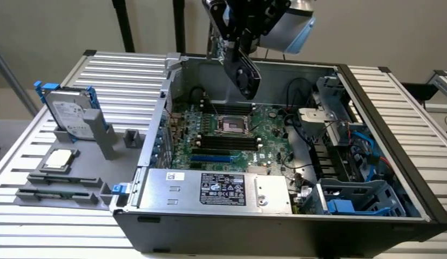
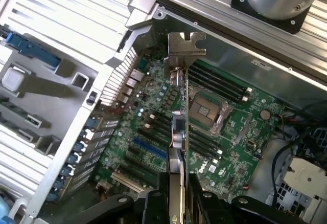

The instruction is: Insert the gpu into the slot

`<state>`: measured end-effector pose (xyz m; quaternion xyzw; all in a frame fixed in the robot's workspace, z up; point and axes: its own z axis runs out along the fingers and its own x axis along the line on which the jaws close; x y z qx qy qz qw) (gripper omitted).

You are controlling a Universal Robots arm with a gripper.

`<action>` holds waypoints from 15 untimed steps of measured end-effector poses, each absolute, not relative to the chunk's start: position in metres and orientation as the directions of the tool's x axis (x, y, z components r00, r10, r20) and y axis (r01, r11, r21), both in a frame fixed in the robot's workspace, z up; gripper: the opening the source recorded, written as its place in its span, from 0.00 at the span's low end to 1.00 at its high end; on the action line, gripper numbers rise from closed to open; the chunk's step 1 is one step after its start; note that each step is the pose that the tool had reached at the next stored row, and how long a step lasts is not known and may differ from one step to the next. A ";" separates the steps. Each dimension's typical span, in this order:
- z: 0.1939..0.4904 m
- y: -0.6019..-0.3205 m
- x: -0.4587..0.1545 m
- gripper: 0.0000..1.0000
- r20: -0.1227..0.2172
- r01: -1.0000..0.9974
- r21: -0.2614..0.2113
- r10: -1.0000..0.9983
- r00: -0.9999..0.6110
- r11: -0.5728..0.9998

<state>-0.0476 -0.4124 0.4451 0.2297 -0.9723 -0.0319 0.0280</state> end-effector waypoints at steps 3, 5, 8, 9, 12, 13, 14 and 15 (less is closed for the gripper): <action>0.444 -0.412 -0.048 0.26 0.040 -0.493 0.075 -0.497 -0.867 0.867; 0.444 -0.412 -0.048 0.26 0.040 -0.524 0.075 -0.527 -0.849 0.849; 0.443 -0.412 -0.048 0.26 0.040 -0.570 0.075 -0.574 -0.818 0.818; 0.443 -0.412 -0.048 0.26 0.039 -0.585 0.075 -0.588 -0.808 0.808; 0.441 -0.412 -0.048 0.26 0.039 -0.628 0.074 -0.632 -0.774 0.775; 0.441 -0.412 -0.048 0.26 0.038 -0.642 0.074 -0.645 -0.763 0.763; 0.440 -0.412 -0.048 0.26 0.038 -0.656 0.073 -0.659 -0.751 0.751; 0.439 -0.412 -0.048 0.26 0.038 -0.669 0.073 -0.673 -0.739 0.739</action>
